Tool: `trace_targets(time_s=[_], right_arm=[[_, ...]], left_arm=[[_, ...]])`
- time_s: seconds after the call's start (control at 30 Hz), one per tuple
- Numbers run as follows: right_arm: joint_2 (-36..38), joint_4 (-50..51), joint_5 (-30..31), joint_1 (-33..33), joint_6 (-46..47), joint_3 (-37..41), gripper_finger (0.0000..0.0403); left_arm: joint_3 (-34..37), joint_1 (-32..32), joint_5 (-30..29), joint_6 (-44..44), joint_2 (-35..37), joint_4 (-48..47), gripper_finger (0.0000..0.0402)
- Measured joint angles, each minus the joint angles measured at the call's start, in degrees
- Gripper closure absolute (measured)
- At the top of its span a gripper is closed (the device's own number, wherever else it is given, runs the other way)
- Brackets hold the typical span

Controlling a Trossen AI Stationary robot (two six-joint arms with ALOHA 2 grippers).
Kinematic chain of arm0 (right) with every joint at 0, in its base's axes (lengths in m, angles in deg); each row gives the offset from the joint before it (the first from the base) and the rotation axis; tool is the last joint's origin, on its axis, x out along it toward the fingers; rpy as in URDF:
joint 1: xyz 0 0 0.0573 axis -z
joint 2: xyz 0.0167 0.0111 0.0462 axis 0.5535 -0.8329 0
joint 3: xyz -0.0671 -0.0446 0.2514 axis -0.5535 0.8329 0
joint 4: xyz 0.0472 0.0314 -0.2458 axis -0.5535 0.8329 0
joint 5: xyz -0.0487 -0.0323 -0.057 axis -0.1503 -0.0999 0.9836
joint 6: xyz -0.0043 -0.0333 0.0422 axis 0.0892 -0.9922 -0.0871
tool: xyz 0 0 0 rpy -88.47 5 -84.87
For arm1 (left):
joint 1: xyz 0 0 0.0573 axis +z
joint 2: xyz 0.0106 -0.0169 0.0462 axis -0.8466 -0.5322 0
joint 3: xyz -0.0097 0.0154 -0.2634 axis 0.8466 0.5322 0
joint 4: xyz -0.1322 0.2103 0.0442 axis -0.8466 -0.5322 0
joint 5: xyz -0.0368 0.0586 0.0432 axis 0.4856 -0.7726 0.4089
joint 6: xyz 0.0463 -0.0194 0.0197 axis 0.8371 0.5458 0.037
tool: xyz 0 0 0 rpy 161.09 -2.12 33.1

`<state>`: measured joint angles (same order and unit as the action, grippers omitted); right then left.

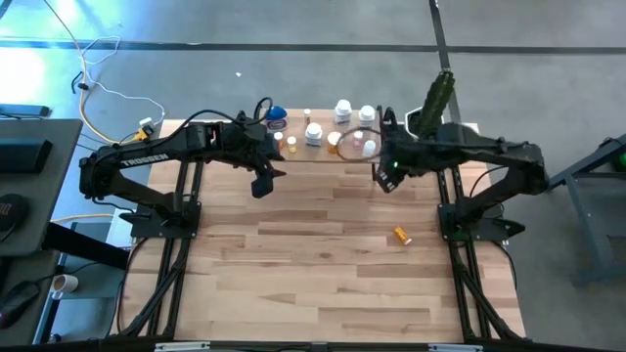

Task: Pick and place medicine bottles onto shelf by color
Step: Put the orange pill bottle on the shelf

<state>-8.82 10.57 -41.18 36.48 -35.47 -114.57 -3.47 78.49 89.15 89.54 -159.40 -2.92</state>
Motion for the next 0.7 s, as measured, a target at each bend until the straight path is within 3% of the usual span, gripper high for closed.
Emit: trace_targets(time_s=[0.33,0.7], right_arm=[[7.4,-7.4,-5.6,-7.0,16.3,19.4,0.0187],[9.2,-14.5,-7.0,-16.5,28.8,30.5,0.0187]], left_arm=[[0.0,0.0,-0.7,1.4,0.0,0.3,0.0206],[0.0,0.0,-0.8,1.5,0.0,0.3,0.0206]])
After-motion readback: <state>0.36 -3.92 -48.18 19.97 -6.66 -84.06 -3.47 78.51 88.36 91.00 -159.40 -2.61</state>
